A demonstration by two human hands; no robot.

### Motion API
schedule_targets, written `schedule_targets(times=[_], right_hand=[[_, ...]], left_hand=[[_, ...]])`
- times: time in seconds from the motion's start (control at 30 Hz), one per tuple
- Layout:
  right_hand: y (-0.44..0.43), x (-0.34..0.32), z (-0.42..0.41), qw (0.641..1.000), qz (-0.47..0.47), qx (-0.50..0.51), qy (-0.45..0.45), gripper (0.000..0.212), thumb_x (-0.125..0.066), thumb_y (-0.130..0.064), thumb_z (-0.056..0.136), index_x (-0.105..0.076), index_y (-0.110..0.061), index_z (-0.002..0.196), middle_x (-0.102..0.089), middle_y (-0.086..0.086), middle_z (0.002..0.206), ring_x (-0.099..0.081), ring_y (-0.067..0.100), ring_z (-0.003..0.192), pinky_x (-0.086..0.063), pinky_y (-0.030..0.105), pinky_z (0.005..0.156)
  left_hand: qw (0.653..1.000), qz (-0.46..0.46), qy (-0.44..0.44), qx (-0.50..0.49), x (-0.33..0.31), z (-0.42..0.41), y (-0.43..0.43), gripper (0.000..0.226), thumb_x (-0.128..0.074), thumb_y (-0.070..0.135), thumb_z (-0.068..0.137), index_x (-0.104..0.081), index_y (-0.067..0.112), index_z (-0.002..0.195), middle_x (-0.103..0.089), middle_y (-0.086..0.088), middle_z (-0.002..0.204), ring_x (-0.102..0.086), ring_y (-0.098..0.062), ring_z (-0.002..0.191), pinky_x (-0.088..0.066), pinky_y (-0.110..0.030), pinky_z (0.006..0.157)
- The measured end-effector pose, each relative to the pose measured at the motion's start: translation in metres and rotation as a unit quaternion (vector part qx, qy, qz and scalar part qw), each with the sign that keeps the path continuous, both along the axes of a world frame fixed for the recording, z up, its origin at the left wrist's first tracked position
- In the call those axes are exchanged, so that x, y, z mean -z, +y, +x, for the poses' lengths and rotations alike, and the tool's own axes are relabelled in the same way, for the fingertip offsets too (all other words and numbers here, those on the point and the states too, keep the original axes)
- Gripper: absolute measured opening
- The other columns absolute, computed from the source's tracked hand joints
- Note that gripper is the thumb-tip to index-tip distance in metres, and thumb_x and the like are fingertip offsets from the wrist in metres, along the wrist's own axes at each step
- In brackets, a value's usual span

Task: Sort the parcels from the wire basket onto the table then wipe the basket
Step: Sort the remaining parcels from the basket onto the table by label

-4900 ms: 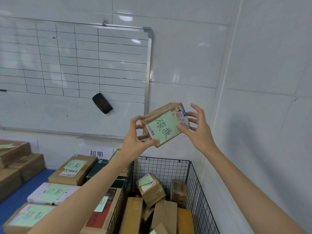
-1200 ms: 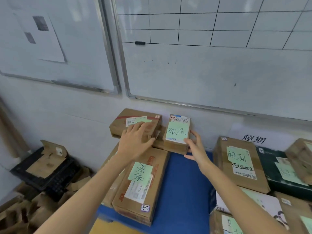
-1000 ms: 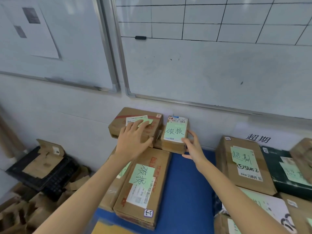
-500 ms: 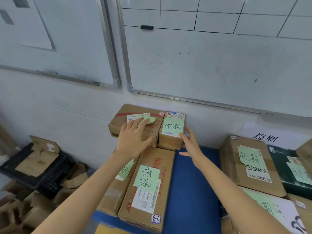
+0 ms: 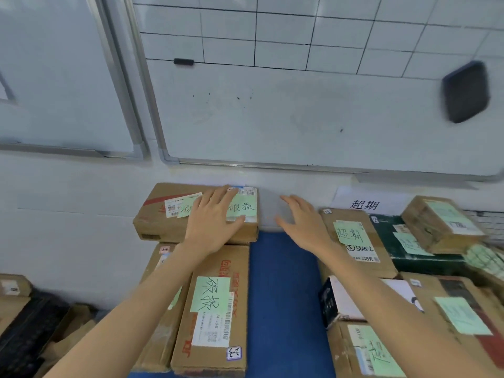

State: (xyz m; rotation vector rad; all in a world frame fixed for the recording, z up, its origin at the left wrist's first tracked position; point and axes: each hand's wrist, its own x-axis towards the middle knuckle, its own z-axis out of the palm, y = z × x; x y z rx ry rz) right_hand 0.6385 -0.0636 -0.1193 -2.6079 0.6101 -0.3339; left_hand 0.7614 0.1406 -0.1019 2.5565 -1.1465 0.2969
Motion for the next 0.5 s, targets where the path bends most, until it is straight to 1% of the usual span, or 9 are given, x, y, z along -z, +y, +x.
schedule_targets(times=[0.07, 0.1, 0.17, 0.23, 0.3, 0.4, 0.5], right_hand=[[-0.010, -0.010, -0.019, 0.998, -0.067, 0.015, 0.012, 0.063, -0.045, -0.052, 0.098, -0.026, -0.031, 0.154, -0.021, -0.002, 0.163, -0.018, 0.021, 0.149, -0.019, 0.042, 0.119], [-0.015, -0.015, -0.029, 0.996, -0.088, 0.023, 0.016, 0.063, -0.045, -0.053, 0.098, -0.025, -0.032, 0.154, -0.021, -0.001, 0.163, -0.017, 0.023, 0.149, -0.019, 0.044, 0.120], [-0.025, -0.026, -0.051, 0.992, -0.115, 0.045, 0.028, 0.065, -0.044, -0.055, 0.098, -0.023, -0.033, 0.155, -0.019, 0.000, 0.164, -0.016, 0.025, 0.150, -0.017, 0.047, 0.121], [-0.034, -0.037, -0.077, 0.987, -0.136, 0.070, 0.039, 0.064, -0.041, -0.056, 0.098, -0.022, -0.033, 0.155, -0.018, 0.000, 0.164, -0.014, 0.026, 0.151, -0.015, 0.049, 0.121], [-0.043, -0.048, -0.106, 0.984, -0.149, 0.094, 0.042, 0.064, -0.040, -0.056, 0.099, -0.022, -0.032, 0.155, -0.018, 0.001, 0.164, -0.013, 0.025, 0.151, -0.013, 0.049, 0.122], [-0.059, -0.060, -0.156, 0.978, -0.152, 0.130, 0.051, 0.066, -0.041, -0.056, 0.099, -0.020, -0.031, 0.156, -0.015, 0.002, 0.165, -0.010, 0.026, 0.152, -0.010, 0.048, 0.122], [-0.073, -0.069, -0.213, 0.971, -0.160, 0.172, 0.052, 0.067, -0.043, -0.056, 0.098, -0.021, -0.031, 0.156, -0.012, 0.002, 0.165, -0.008, 0.027, 0.152, -0.010, 0.049, 0.121]], left_hand=[[1.000, -0.012, -0.006, 0.022, -0.008, -0.010, -0.017, 0.072, -0.035, 0.060, 0.084, -0.042, 0.025, 0.147, -0.042, 0.001, 0.152, -0.037, -0.024, 0.139, -0.028, -0.042, 0.112], [0.999, -0.020, -0.005, 0.034, -0.011, -0.016, -0.025, 0.069, -0.040, 0.058, 0.086, -0.042, 0.025, 0.147, -0.041, 0.000, 0.153, -0.036, -0.024, 0.140, -0.028, -0.043, 0.112], [0.998, -0.029, -0.001, 0.058, -0.016, -0.029, -0.042, 0.065, -0.052, 0.052, 0.090, -0.041, 0.025, 0.148, -0.039, -0.001, 0.155, -0.034, -0.025, 0.142, -0.026, -0.043, 0.113], [0.996, -0.030, 0.000, 0.083, -0.022, -0.044, -0.060, 0.064, -0.054, 0.050, 0.092, -0.040, 0.025, 0.149, -0.038, -0.001, 0.155, -0.033, -0.026, 0.142, -0.025, -0.043, 0.114], [0.993, -0.035, 0.000, 0.114, -0.028, -0.064, -0.078, 0.065, -0.048, 0.054, 0.091, -0.042, 0.023, 0.148, -0.041, -0.002, 0.154, -0.035, -0.027, 0.141, -0.027, -0.043, 0.113], [0.985, -0.054, -0.001, 0.162, -0.036, -0.102, -0.108, 0.077, -0.029, 0.063, 0.083, -0.049, 0.019, 0.143, -0.048, -0.005, 0.148, -0.042, -0.030, 0.136, -0.033, -0.045, 0.108], [0.976, -0.066, -0.001, 0.208, -0.042, -0.147, -0.139, 0.080, -0.026, 0.064, 0.081, -0.050, 0.019, 0.143, -0.049, -0.005, 0.148, -0.043, -0.030, 0.135, -0.033, -0.045, 0.108]])
